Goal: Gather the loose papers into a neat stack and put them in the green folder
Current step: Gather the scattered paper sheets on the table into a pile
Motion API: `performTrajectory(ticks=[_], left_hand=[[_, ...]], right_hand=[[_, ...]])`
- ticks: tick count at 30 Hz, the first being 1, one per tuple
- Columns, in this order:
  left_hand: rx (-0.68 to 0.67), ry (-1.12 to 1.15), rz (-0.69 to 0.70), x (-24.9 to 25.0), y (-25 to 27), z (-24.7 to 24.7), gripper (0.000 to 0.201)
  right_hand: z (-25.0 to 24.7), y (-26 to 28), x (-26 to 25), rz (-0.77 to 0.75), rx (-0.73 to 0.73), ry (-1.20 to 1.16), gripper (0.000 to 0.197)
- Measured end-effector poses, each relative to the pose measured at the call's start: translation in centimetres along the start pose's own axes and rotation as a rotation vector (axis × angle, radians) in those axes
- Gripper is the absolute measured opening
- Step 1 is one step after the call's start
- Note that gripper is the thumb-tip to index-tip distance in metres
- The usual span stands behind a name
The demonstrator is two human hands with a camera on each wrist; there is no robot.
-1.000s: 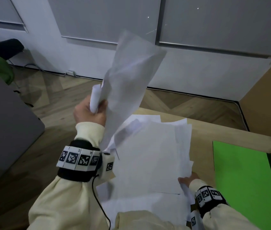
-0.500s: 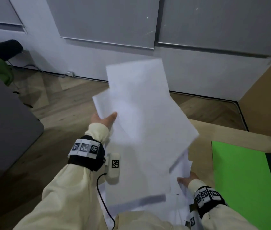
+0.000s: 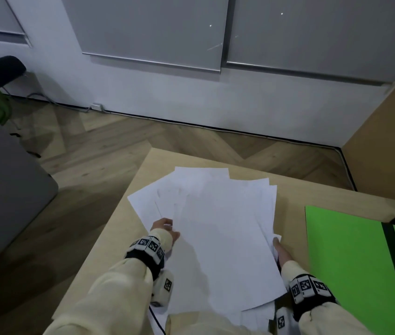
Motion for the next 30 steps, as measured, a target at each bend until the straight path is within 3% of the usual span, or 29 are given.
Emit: performTrajectory(ticks=[2, 4, 8, 10, 12, 15, 17, 24, 27, 30], left_hand=[[0.061, 0.087, -0.018, -0.6, -0.5, -0.4, 0.041], [0.053, 0.095, -0.028, -1.0, -0.5, 0.1, 0.043], [-0.065, 0.001, 0.047, -0.5, -0.1, 2.7, 0.043], [0.066, 0.020, 0.052, -0.5, -0.6, 1.4, 0.034], [0.273, -0.012, -0.040, -1.2, -1.5, -1.4, 0.034], [0.451, -0.073, -0.186, -3.1, -1.8, -4.3, 0.063], [0.510, -0.171, -0.159, -3.6, -1.5, -4.8, 0.076], [0.364, -0.488, 0.098, -2.4, -2.7, -3.7, 0.088], [0.264, -0.549, 0.211, -1.5, -2.7, -3.1, 0.076], [0.154, -0.404, 0.276, -1.5, -2.2, -2.1, 0.056]], right_hand=[[-0.2, -0.1, -0.7, -0.062, 0.022, -0.004, 0.074], [0.3, -0.5, -0.5, -0.012, 0.010, -0.088, 0.077], [1.3, 0.3, -0.6, -0.056, -0.032, 0.196, 0.097], [1.1, 0.4, -0.6, -0.087, -0.033, 0.249, 0.093], [0.5, 0.3, -0.7, -0.122, -0.001, 0.199, 0.084], [-0.2, 0.1, -0.2, -0.156, 0.057, 0.036, 0.067], [-0.2, -0.1, 0.5, -0.148, 0.086, -0.043, 0.059], [1.3, -0.5, 0.0, -0.136, 0.140, -0.149, 0.049], [1.7, -0.9, -1.7, -0.116, 0.189, -0.101, 0.068], [2.1, -0.7, -3.0, -0.061, 0.248, -0.025, 0.070]])
Point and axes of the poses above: each hand's wrist, its own y-axis away from the middle knuckle, its own z-axis out of the palm, x = y × z, the point moved 5 cm from there along -y, towards the middle knuckle, and after that the axes turned 13 degrees about -z, right-handed, at the moved point
